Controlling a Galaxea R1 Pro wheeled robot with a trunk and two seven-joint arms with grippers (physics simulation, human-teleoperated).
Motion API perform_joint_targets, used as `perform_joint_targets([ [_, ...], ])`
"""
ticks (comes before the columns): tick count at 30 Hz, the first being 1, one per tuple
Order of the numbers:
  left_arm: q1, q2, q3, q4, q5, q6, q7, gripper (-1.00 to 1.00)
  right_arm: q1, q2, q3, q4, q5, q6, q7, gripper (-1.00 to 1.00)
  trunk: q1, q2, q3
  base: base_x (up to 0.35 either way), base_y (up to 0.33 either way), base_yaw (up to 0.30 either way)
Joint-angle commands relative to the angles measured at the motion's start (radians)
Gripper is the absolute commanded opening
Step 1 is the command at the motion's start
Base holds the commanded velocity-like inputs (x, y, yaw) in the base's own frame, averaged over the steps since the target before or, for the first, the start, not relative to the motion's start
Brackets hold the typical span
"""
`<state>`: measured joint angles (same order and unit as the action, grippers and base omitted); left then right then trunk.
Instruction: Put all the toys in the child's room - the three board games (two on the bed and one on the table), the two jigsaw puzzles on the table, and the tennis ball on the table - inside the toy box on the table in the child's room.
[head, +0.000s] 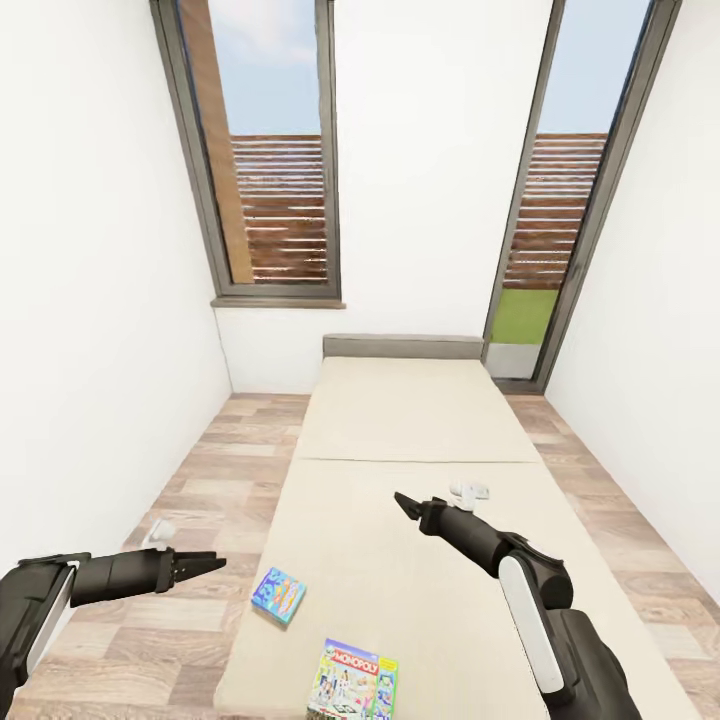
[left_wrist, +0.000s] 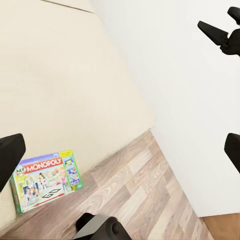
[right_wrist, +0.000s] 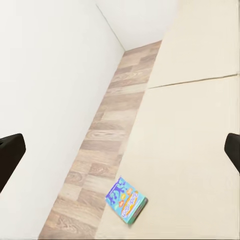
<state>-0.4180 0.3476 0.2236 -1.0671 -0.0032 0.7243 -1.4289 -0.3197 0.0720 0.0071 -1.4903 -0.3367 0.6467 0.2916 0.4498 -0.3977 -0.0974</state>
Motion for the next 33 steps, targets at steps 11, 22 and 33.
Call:
perform_joint_targets([
  [11, -0.001, -0.004, 0.000, -0.001, 0.001, 0.011, 0.024, 1.00, -0.001, 0.000, -0.001, -0.001, -0.001, 0.005, 0.002, 1.00, 0.000, -0.002, -0.002, -0.138, -0.193, 0.000],
  [22, -0.001, -0.014, 0.000, -0.001, 0.000, 0.011, 0.036, 1.00, -0.001, 0.000, -0.001, -0.001, -0.002, 0.005, 0.003, 1.00, 0.000, -0.002, -0.002, -0.146, -0.255, 0.000],
  [33, -0.001, -0.016, 0.000, -0.001, 0.000, 0.011, 0.036, 1.00, -0.001, -0.002, -0.001, -0.001, -0.002, 0.005, 0.003, 1.00, 0.000, -0.002, -0.002, -0.017, -0.193, 0.000],
])
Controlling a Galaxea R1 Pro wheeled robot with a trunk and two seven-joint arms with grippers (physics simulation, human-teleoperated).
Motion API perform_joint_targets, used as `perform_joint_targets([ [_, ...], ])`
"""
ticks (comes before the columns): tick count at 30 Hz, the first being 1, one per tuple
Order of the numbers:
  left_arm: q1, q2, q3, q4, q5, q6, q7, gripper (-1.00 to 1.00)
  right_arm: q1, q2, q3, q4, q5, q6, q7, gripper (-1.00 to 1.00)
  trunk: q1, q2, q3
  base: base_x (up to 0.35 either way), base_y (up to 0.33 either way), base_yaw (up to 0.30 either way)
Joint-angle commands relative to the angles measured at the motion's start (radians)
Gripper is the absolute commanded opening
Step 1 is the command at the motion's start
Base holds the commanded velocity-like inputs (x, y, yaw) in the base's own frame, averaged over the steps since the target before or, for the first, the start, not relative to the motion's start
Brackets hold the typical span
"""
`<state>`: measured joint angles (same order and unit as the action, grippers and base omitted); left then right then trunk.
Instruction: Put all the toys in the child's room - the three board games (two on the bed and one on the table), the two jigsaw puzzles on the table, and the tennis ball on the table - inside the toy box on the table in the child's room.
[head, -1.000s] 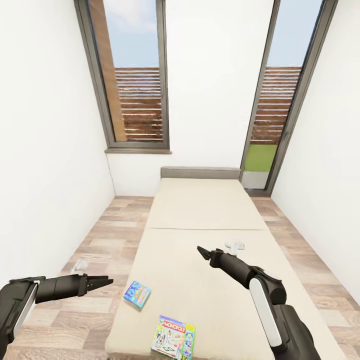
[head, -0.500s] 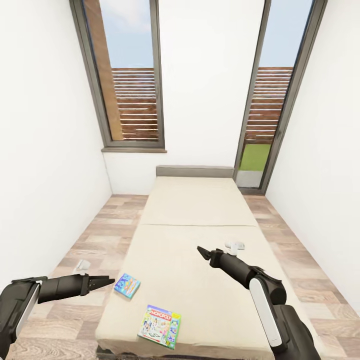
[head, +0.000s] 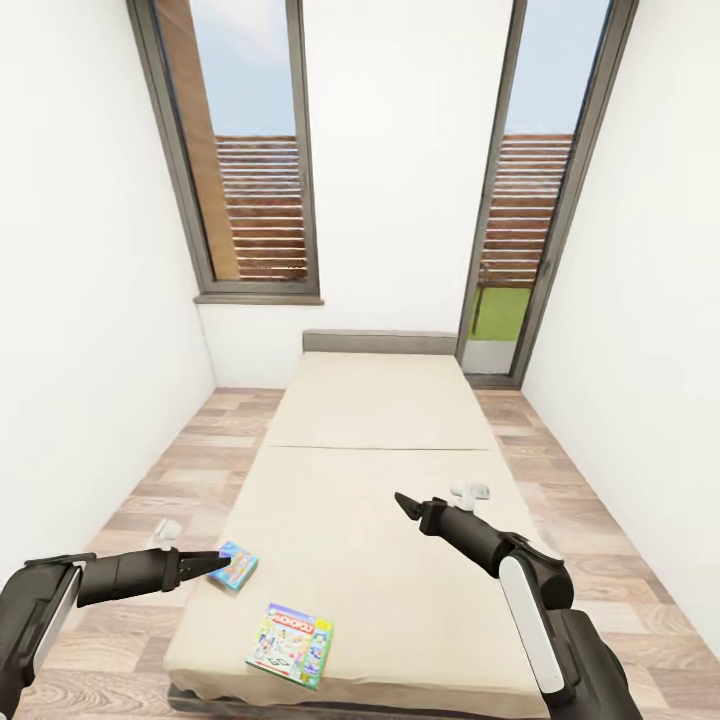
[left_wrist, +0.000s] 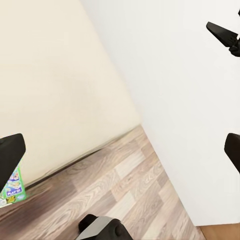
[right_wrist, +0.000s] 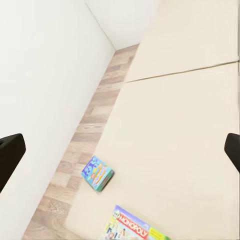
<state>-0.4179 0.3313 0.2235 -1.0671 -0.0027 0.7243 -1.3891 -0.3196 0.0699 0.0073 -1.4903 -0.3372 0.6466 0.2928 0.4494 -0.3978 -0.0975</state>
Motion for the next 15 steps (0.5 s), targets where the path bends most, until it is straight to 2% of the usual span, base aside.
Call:
perform_joint_targets([
  [1, -0.001, 0.000, 0.000, -0.001, 0.000, 0.011, -0.004, 1.00, -0.001, 0.000, -0.001, -0.001, -0.002, 0.005, 0.002, 1.00, 0.001, -0.002, -0.002, -0.001, -0.238, 0.000],
  [7, -0.001, 0.000, 0.000, -0.001, -0.001, 0.011, -0.004, 1.00, -0.001, 0.000, -0.002, -0.001, -0.002, 0.005, 0.002, 1.00, 0.001, -0.002, -0.002, -0.001, -0.224, 0.000],
  [15, -0.001, 0.001, 0.008, -0.001, 0.001, 0.012, -0.004, 1.00, -0.001, -0.001, -0.006, -0.001, -0.006, 0.005, 0.004, 1.00, 0.001, -0.002, -0.002, 0.000, -0.048, 0.000],
])
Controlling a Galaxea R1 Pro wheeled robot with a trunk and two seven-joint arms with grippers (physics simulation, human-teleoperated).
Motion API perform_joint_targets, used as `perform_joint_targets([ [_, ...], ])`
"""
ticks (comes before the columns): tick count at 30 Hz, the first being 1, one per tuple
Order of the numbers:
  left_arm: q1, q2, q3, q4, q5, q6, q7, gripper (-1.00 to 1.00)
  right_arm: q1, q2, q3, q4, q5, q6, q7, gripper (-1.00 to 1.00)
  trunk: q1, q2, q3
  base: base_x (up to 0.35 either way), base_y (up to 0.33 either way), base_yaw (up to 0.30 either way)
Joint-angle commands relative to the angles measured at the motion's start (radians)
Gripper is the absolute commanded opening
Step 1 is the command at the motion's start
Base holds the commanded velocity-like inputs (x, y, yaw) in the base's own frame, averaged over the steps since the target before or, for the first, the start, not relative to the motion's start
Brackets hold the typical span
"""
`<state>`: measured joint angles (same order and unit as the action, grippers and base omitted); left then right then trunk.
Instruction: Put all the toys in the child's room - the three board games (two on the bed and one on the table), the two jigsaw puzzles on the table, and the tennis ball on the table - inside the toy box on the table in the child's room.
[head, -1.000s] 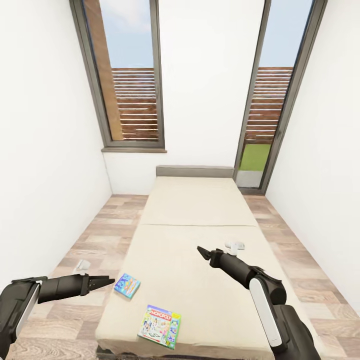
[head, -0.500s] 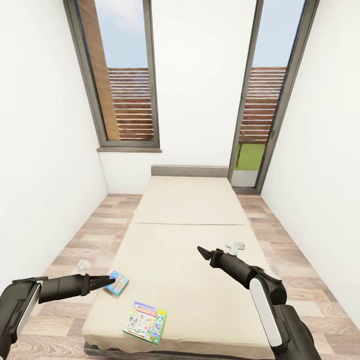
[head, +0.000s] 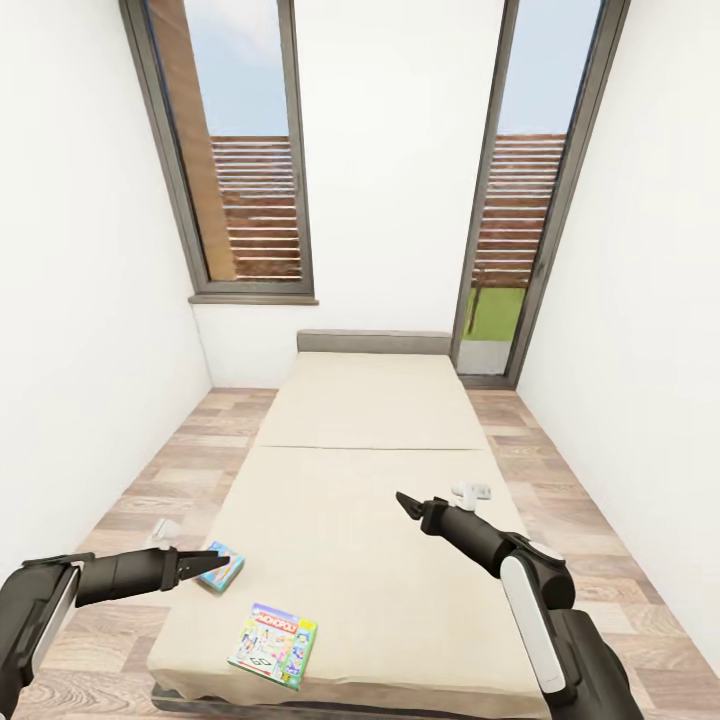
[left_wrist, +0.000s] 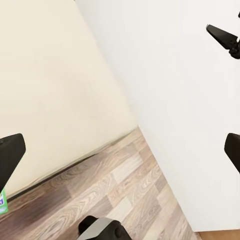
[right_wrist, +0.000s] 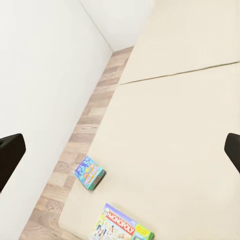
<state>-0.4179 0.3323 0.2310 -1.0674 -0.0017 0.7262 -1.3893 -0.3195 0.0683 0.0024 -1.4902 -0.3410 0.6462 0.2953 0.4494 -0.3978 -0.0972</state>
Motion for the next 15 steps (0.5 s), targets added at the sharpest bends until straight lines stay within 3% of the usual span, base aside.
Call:
perform_joint_targets([
  [1, -0.001, 0.000, 0.001, 0.000, 0.000, 0.011, -0.004, 1.00, -0.001, 0.001, -0.002, -0.001, -0.003, 0.006, 0.002, 1.00, 0.001, -0.002, -0.002, 0.000, -0.012, 0.000],
  [15, -0.001, 0.000, 0.005, 0.000, 0.001, 0.022, -0.005, 1.00, -0.001, -0.002, -0.005, -0.001, -0.008, 0.006, 0.003, 1.00, 0.001, -0.002, -0.002, 0.000, -0.002, 0.000],
])
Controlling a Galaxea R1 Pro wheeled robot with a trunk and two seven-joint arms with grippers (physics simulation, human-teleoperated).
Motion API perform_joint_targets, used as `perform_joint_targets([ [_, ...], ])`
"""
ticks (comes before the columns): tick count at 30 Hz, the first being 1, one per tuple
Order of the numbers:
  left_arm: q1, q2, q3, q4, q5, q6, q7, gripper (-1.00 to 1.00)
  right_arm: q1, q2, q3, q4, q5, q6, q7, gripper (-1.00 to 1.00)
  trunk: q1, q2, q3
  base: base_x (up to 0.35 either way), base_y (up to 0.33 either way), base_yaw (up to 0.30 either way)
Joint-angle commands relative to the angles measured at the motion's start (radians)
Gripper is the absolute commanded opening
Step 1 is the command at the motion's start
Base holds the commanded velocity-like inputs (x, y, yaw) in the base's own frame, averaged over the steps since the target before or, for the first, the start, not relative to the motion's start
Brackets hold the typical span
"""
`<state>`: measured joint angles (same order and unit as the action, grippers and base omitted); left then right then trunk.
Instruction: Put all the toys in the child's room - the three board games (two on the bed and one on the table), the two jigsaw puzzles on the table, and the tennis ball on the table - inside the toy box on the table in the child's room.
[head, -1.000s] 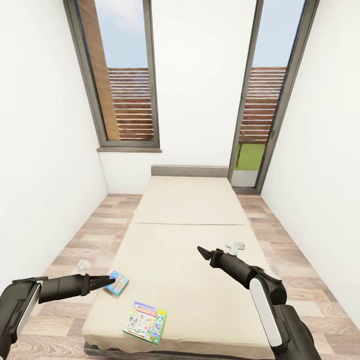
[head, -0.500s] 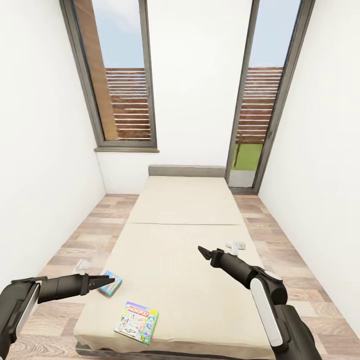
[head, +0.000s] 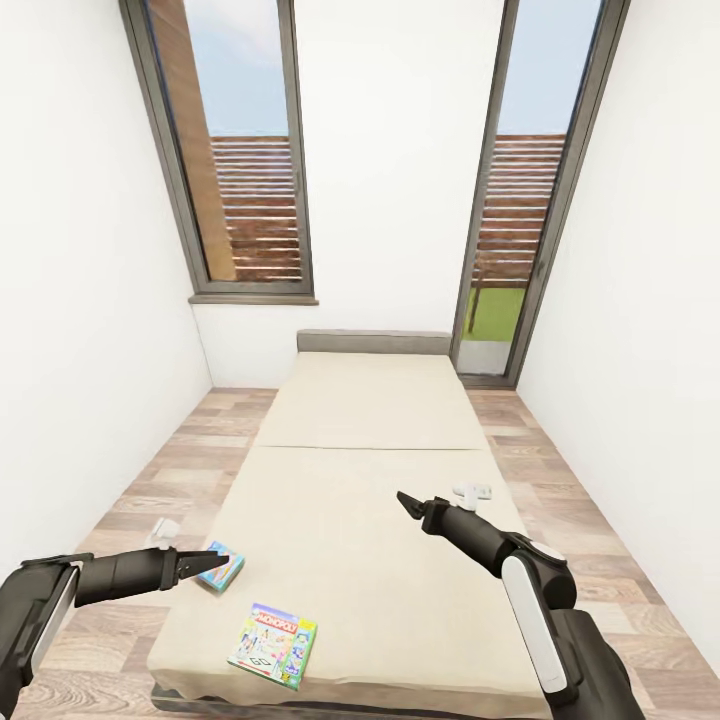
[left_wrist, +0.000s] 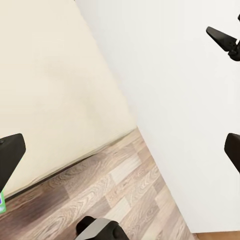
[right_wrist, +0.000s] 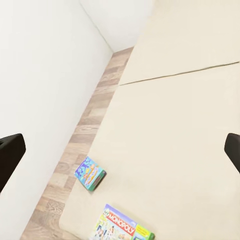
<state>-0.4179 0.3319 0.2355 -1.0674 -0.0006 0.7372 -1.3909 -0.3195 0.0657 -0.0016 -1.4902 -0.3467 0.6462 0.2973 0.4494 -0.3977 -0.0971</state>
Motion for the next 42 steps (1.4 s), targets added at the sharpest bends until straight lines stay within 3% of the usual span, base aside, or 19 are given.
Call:
perform_joint_targets([
  [1, -0.001, 0.000, 0.000, 0.000, 0.000, 0.011, -0.003, 1.00, -0.001, 0.000, -0.001, -0.001, -0.003, 0.006, 0.001, 1.00, 0.001, -0.002, -0.002, 0.000, 0.000, 0.000],
  [16, -0.001, -0.012, 0.000, 0.000, 0.007, 0.014, 0.085, 1.00, -0.001, -0.001, -0.004, 0.001, -0.004, 0.006, 0.003, 1.00, 0.001, -0.002, -0.002, 0.000, 0.000, 0.000],
  [25, -0.001, -0.034, 0.000, 0.000, 0.007, 0.023, 0.149, 1.00, -0.001, -0.001, -0.005, 0.001, -0.003, 0.005, -0.002, 1.00, 0.035, -0.065, -0.030, 0.000, 0.000, 0.000],
  [31, -0.001, -0.056, -0.002, 0.000, 0.004, 0.066, 0.259, 1.00, -0.001, -0.001, -0.006, -0.002, -0.001, 0.010, -0.001, 1.00, 0.058, -0.107, -0.049, 0.000, 0.000, 0.000],
  [32, -0.001, -0.064, -0.002, 0.000, 0.002, 0.083, 0.317, 1.00, -0.001, -0.002, -0.017, -0.003, 0.000, 0.014, 0.000, 1.00, 0.062, -0.114, -0.052, 0.000, 0.000, 0.000],
  [39, 0.005, -0.057, -0.005, 0.011, -0.001, 0.094, 0.340, 1.00, -0.001, -0.003, -0.056, -0.008, -0.003, 0.019, 0.004, 1.00, 0.089, -0.163, -0.074, 0.000, 0.000, 0.000],
  [42, 0.012, -0.053, -0.005, 0.013, -0.020, 0.095, 0.358, 1.00, -0.001, -0.003, -0.063, -0.008, -0.003, 0.019, 0.005, 1.00, 0.100, -0.184, -0.084, 0.000, 0.000, 0.000],
])
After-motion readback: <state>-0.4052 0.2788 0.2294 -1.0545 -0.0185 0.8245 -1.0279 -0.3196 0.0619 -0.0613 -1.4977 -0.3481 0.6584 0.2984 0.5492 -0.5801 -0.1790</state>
